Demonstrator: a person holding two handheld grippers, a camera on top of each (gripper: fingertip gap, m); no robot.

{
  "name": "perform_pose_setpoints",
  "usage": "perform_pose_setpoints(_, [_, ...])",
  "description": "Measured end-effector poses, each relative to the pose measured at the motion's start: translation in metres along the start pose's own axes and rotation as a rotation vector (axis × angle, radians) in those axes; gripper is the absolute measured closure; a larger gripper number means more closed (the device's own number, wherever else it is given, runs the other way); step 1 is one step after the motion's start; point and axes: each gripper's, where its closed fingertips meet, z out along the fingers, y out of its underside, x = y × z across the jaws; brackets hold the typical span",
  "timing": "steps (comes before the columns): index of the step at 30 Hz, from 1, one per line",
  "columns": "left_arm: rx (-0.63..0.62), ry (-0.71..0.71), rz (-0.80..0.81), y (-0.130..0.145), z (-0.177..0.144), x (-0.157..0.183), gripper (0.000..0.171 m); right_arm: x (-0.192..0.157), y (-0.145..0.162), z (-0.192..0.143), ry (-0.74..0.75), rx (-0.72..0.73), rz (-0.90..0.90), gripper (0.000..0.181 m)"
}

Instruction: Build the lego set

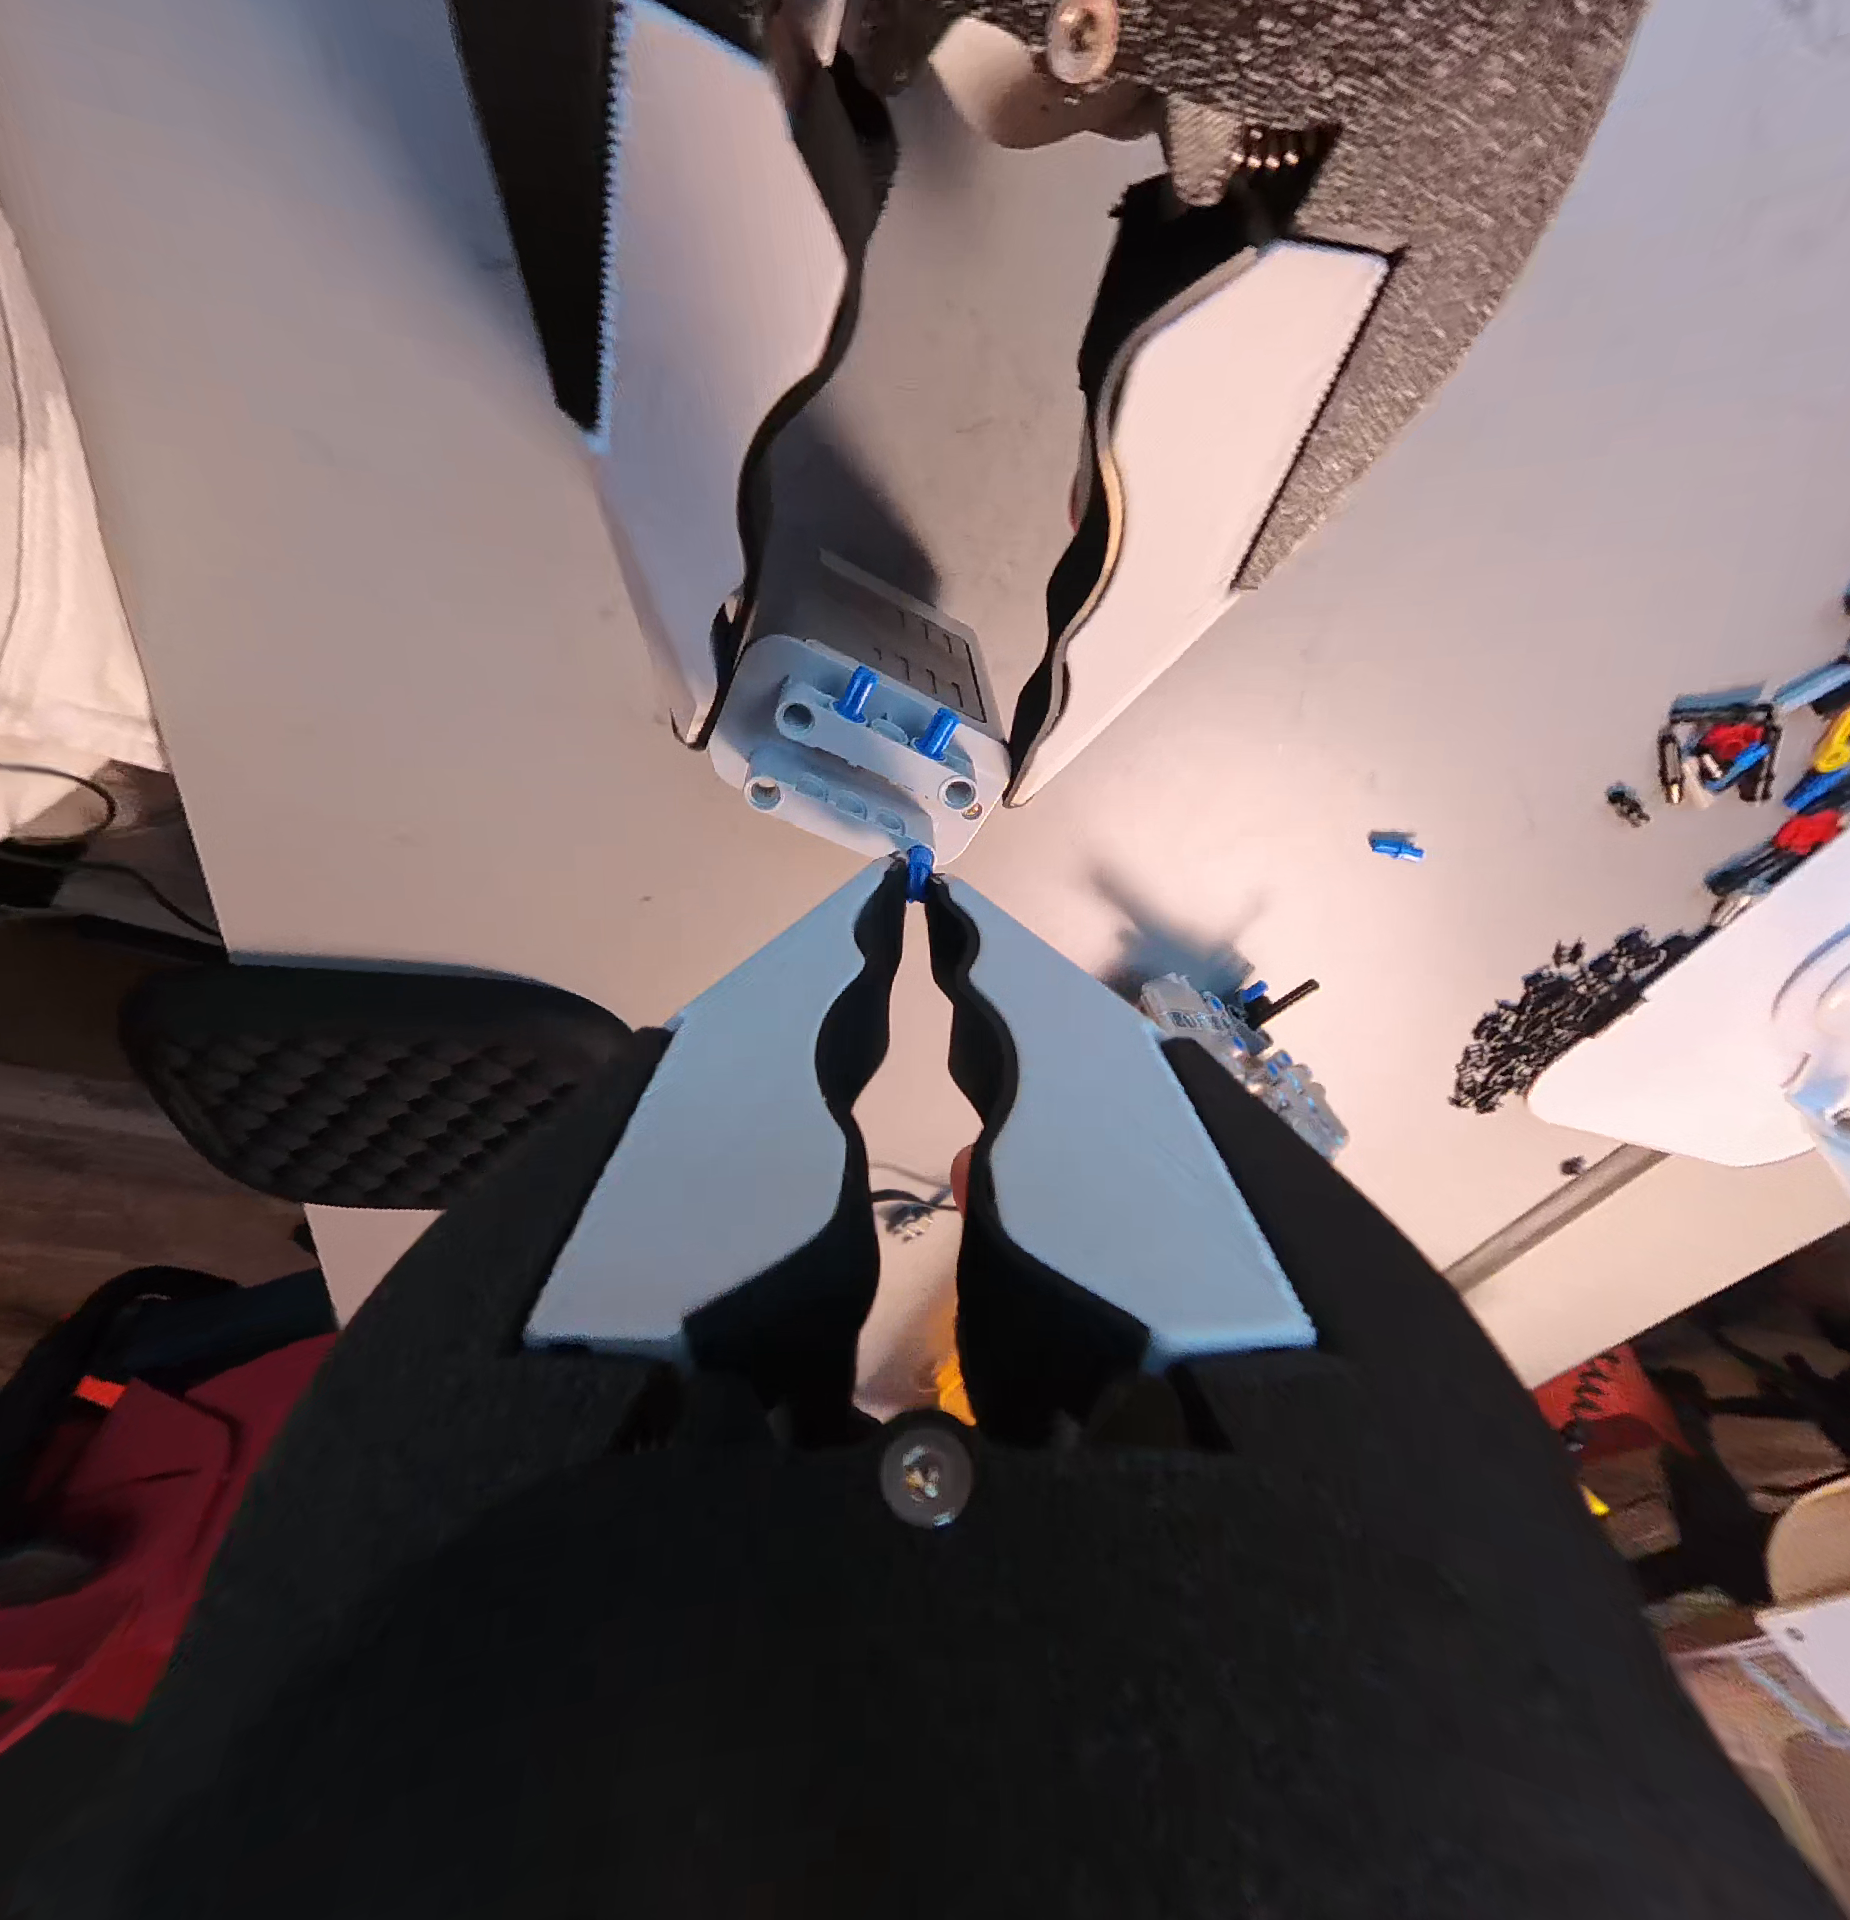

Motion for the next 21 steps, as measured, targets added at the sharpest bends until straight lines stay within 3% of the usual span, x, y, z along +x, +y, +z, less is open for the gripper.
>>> perform_pose_setpoints(10, [0.003,-0.018,-0.008,0.001,0.001,0.001,0.112,-0.002,0.001,0.001,-0.067,0.107,0.227,0.179])
perform_pose_setpoints(16, [0.001,-0.036,-0.006,0.000,0.002,0.001,0.112,-0.004,0.003,0.002,-0.067,0.100,0.241,0.180])
perform_pose_setpoints(21, [-0.005,-0.048,-0.007,0.001,0.003,0.002,0.112,-0.023,0.011,0.036,-0.152,0.036,0.238,0.179])
